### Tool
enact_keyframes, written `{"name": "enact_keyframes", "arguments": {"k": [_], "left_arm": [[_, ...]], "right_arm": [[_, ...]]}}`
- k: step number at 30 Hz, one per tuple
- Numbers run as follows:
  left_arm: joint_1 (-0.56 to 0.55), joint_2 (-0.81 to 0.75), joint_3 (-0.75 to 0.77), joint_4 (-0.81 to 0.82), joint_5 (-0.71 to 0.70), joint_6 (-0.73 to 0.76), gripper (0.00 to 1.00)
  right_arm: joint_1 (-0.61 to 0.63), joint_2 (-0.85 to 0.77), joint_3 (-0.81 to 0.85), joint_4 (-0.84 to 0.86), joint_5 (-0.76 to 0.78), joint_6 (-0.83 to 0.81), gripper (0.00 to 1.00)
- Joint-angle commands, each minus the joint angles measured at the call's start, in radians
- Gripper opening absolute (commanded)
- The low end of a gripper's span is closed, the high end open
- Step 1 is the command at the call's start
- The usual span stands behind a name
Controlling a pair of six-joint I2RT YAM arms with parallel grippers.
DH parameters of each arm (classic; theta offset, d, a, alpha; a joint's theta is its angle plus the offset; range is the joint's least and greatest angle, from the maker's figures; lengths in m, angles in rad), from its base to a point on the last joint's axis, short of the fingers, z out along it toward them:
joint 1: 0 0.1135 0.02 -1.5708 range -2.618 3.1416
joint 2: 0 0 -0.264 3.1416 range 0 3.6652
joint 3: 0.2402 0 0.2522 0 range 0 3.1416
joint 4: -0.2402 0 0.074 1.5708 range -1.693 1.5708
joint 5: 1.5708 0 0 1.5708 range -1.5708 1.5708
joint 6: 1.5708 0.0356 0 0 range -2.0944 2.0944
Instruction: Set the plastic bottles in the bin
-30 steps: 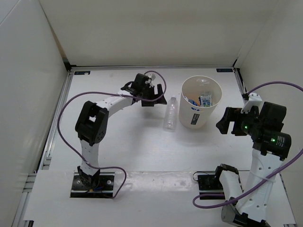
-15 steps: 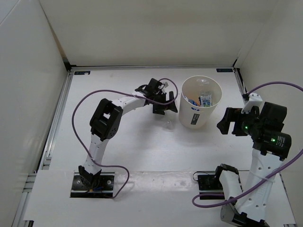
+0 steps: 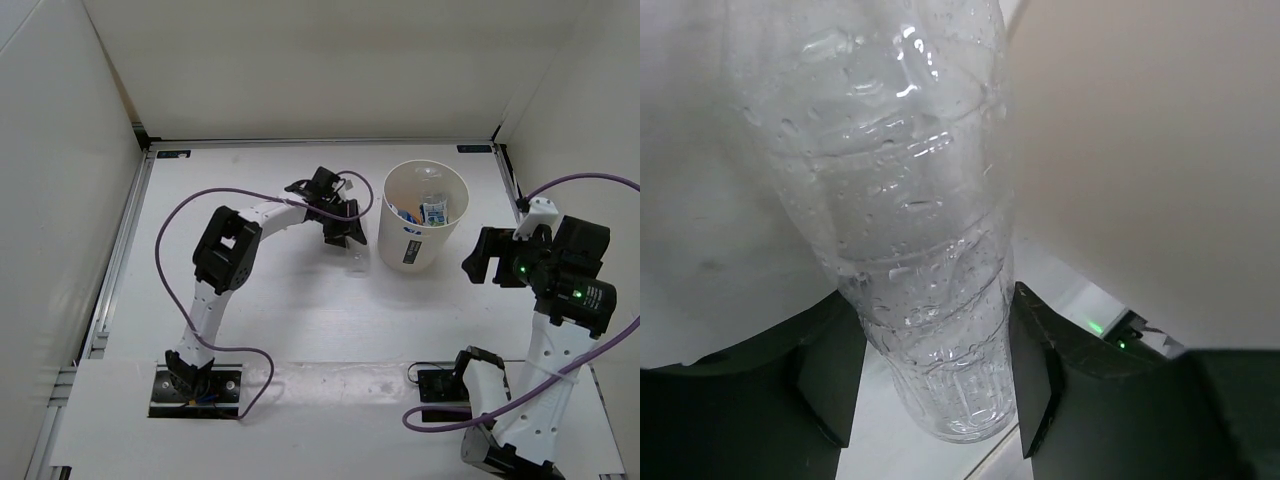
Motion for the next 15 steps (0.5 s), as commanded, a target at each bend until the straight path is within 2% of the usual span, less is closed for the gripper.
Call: {"name": "enact_keyframes", "arguments": {"k": [1, 7, 10, 11, 12, 15], "left_arm": [[0.067, -0.103, 0.021, -0.041, -0.035, 0.041, 0.53], [0.161, -0.276, 0.192, -0.142, -0.25, 0.18, 0.53], [0.175, -0.379, 0.264, -0.056, -0.306, 0.24, 0.53], [0.172, -0.391, 0.275, 0.053, -0.307, 0.26, 0.53], [0.166, -0.4, 0.295, 0.086, -0.299, 0.283, 0.53], [0.092, -0.427, 0.318, 0.244, -0.251, 0.371, 0.54]], "right_arm": [[-0.002, 0.02, -0.002, 0.025, -0.021, 0.013, 0.9], [0.008, 0.057, -0.002, 0.074, -0.035, 0.05, 0.9], [0.031, 0.073, -0.002, 0.099, -0.024, 0.079, 0.9], [0.051, 0.074, -0.002, 0.104, -0.021, 0.085, 0.9], [0.057, 0.08, -0.003, 0.108, -0.021, 0.091, 0.9], [0.057, 0.088, -0.011, 0.131, -0.028, 0.113, 0.9]]}}
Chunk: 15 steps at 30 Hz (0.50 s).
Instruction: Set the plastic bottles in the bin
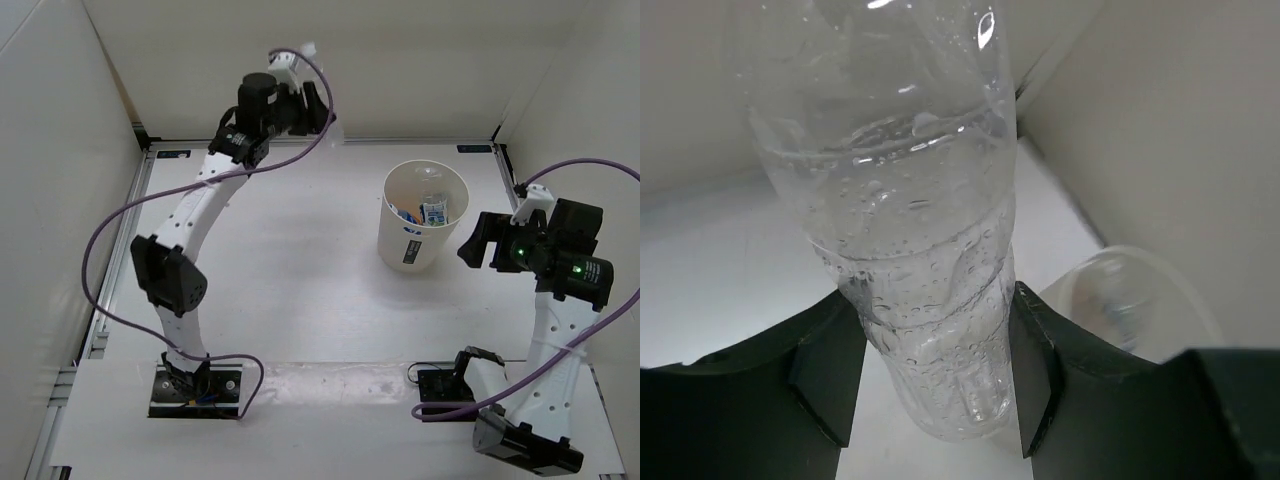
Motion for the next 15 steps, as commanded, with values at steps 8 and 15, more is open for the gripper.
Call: {"name": "enact_keyframes", "arguments": {"k": [8, 15], "left_arm": [[-0.3, -0.049, -0.049, 0.361, 0.148, 0.195, 0.57], [-0.385, 0.031, -0.093, 0.403, 0.177, 0.143, 0.59]], "right_arm": [[-0.049, 0.004, -0.011, 0.063, -0.031, 0.043, 0.9], [-0.024, -0.024, -0.001, 0.034, -0.016, 0.006, 0.9]]}}
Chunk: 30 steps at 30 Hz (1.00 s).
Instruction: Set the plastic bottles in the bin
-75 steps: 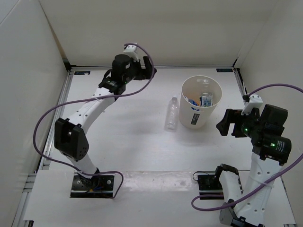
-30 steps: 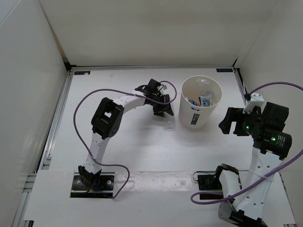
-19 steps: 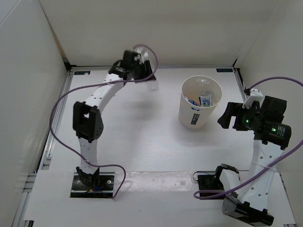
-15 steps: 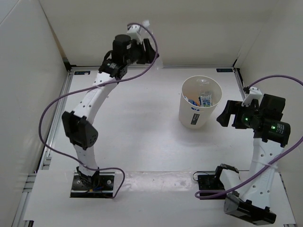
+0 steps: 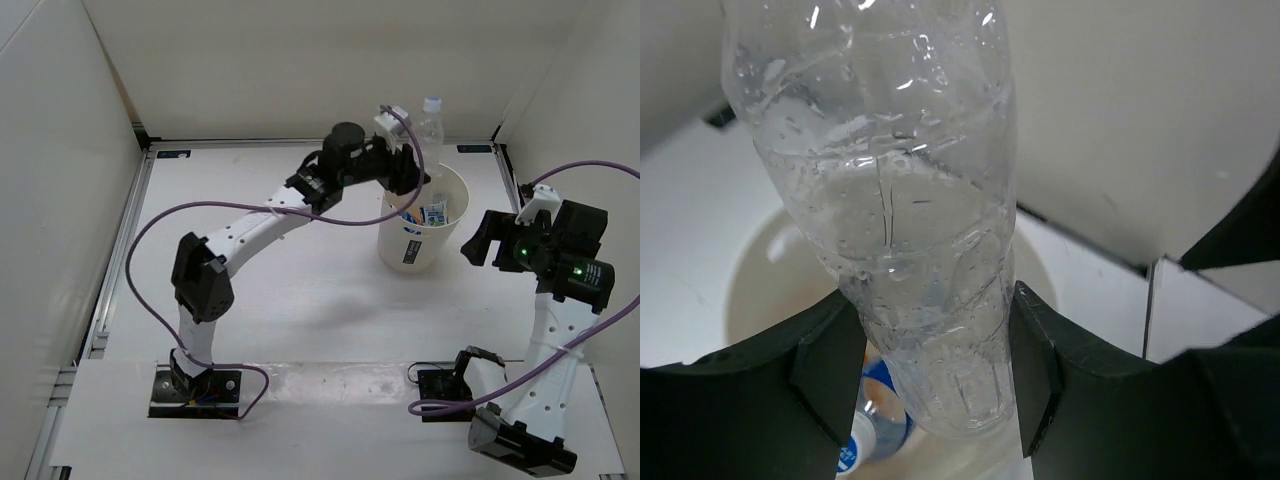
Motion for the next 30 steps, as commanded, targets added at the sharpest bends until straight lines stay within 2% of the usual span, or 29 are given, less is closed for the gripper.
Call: {"name": "enact_keyframes", "arguments": {"k": [1, 6, 10, 11, 12, 22, 26, 30], "left_arm": [[-0.017, 0.011, -0.011, 0.026, 0.029, -0.02, 0.6], [-0.016, 0.043, -0.035, 0.015, 0.019, -0.031, 0.65], [-0.022, 0.054, -0.037, 0.001, 0.003, -0.024, 0.77], [-0.025, 0.056, -0.038, -0.002, 0.003, -0.021, 0.85], [-0.025, 0.056, -0.04, -0.008, 0.001, -0.02, 1.0], [0.005, -0.038, 0.024, -0.109, -0.022, 0.101, 1.0], [0.056, -0.142, -0.014, -0.131, -0.088, 0.152, 1.0], [0.189, -0.265, -0.075, -0.135, -0.158, 0.147, 1.0]], "right_arm": [[0.018, -0.024, 0.013, -0.003, -0.003, -0.021, 0.9], [0.035, -0.037, 0.016, -0.014, 0.008, -0.04, 0.9], [0.045, -0.045, 0.013, -0.025, 0.008, -0.054, 0.9], [0.047, -0.048, 0.01, -0.023, 0.008, -0.058, 0.9], [0.05, -0.051, 0.01, -0.025, 0.011, -0.06, 0.9], [0.058, -0.047, -0.035, 0.031, 0.011, -0.032, 0.9], [0.065, -0.042, -0.039, 0.055, 0.046, -0.038, 0.9], [0.098, -0.025, -0.029, 0.058, 0.104, -0.046, 0.9]]}}
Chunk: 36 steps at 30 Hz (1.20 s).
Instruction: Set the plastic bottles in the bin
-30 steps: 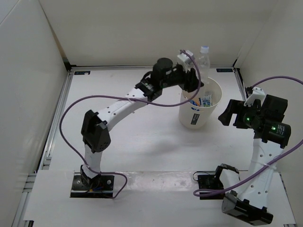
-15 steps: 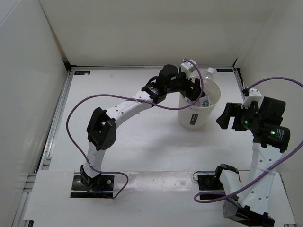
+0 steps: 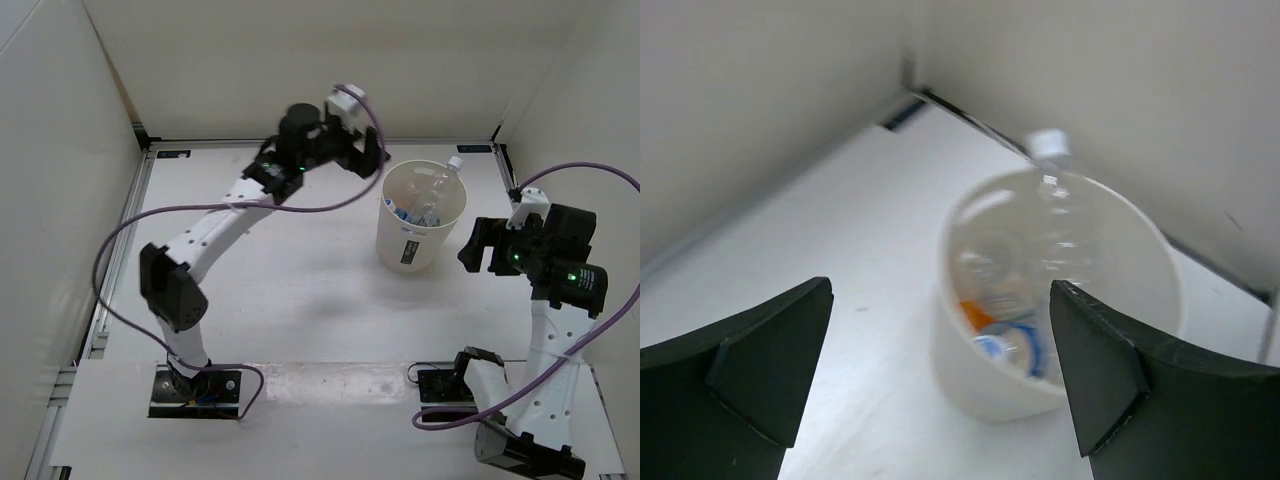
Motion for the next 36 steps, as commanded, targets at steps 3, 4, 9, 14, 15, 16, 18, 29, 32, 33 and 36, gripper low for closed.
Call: {"name": "enact_keyframes", "arguments": {"k": [3, 4, 9, 14, 15, 16, 18, 29, 32, 33, 36], "left_arm": [[0.191, -0.265, -0.08, -0.065, -0.144, 0.02, 1.0], [0.234, -0.329, -0.137, -0.11, -0.152, 0.022, 1.0], [0.43, -0.518, -0.389, -0.21, -0.383, -0.129, 1.0], [0.59, -0.76, -0.701, -0.145, -0.413, -0.124, 1.0], [0.616, -0.78, -0.766, -0.14, -0.428, -0.106, 1.0], [0.627, -0.799, -0.797, -0.144, -0.462, -0.095, 1.0], [0.656, -0.862, -0.912, -0.163, -0.533, -0.098, 1.0], [0.705, -1.148, -1.288, -0.171, -0.85, -0.297, 1.0], [0.705, -1.167, -1.314, -0.215, -0.829, -0.271, 1.0], [0.705, -1.164, -1.321, -0.217, -0.816, -0.256, 1.0], [0.705, -1.172, -1.37, -0.143, -0.751, -0.161, 1.0]], "right_arm": [[0.084, 0.017, 0.019, 0.084, 0.169, 0.04, 0.9], [0.095, 0.017, 0.02, 0.102, 0.246, 0.054, 0.9], [0.153, 0.025, -0.009, 0.166, 0.278, 0.054, 0.9], [0.144, 0.062, -0.032, 0.176, 0.264, 0.077, 0.9], [0.15, 0.068, -0.032, 0.173, 0.265, 0.08, 0.9], [0.155, 0.08, -0.03, 0.173, 0.27, 0.078, 0.9], [0.156, 0.096, -0.029, 0.176, 0.276, 0.075, 0.9], [0.115, 0.137, -0.061, 0.191, 0.307, 0.077, 0.9], [0.094, 0.126, -0.079, 0.2, 0.339, 0.075, 0.9], [0.083, 0.126, -0.081, 0.203, 0.341, 0.078, 0.9], [0.067, 0.119, -0.084, 0.199, 0.351, 0.086, 0.9]]}}
